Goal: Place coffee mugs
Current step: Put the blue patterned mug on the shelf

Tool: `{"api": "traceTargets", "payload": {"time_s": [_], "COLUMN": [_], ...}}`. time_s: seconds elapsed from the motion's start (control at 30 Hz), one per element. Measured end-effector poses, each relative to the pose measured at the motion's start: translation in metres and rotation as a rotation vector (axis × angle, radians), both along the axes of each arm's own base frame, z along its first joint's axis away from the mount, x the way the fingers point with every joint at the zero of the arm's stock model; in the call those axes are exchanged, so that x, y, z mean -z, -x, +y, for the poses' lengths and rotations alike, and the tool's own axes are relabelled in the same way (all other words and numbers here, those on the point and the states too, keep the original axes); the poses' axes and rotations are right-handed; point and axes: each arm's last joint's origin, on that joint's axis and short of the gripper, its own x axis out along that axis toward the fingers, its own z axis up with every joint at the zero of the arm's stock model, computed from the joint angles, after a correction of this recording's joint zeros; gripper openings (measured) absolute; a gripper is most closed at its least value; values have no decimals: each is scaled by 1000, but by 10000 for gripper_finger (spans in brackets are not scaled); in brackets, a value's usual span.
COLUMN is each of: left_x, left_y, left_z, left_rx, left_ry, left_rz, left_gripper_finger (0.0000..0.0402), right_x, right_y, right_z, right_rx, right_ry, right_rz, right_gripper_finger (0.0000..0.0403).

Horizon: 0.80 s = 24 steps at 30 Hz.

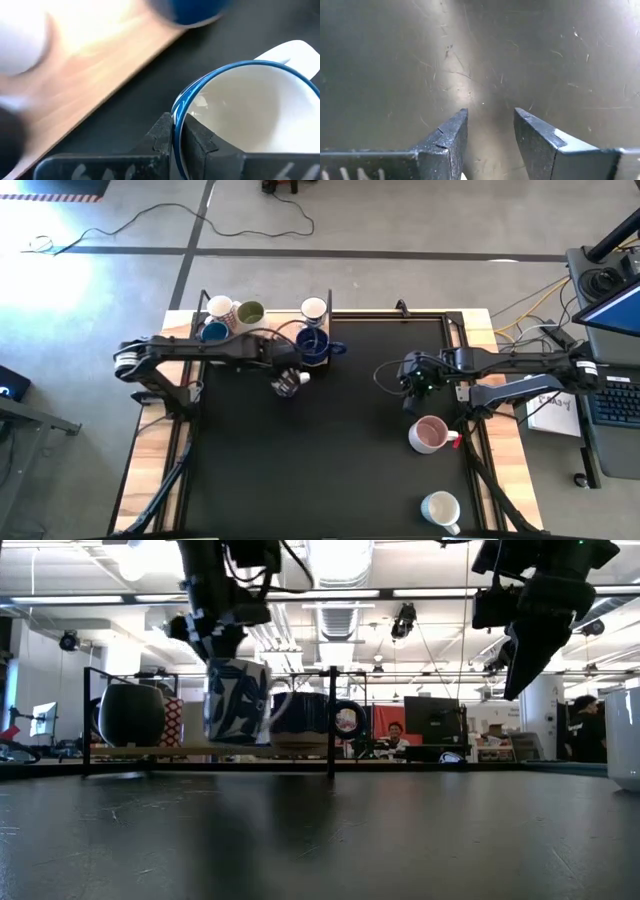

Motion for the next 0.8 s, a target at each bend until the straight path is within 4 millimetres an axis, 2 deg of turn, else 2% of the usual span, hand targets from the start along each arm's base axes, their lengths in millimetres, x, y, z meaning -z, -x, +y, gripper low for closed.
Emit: {"api": "traceTargets", "payload": {"time_s": [0.23,0.6,0.8], "left_x": [-18,-23,-20], "left_y": [27,40,44], "left_z": [9,44,61], "left_rx": [-162,-331,-435], "left_ry": [-88,-198,-203], "left_rz": [9,15,-23], "left_gripper_finger": [8,8,8], "right_x": [1,1,1], "right_y": [-1,-1,-1], "right_z": [0,0,0], "right_rx": [-7,-7,-7], "right_ry": [2,2,2], "right_rz": [8,8,8], "right_gripper_finger": [146,146,146]}}
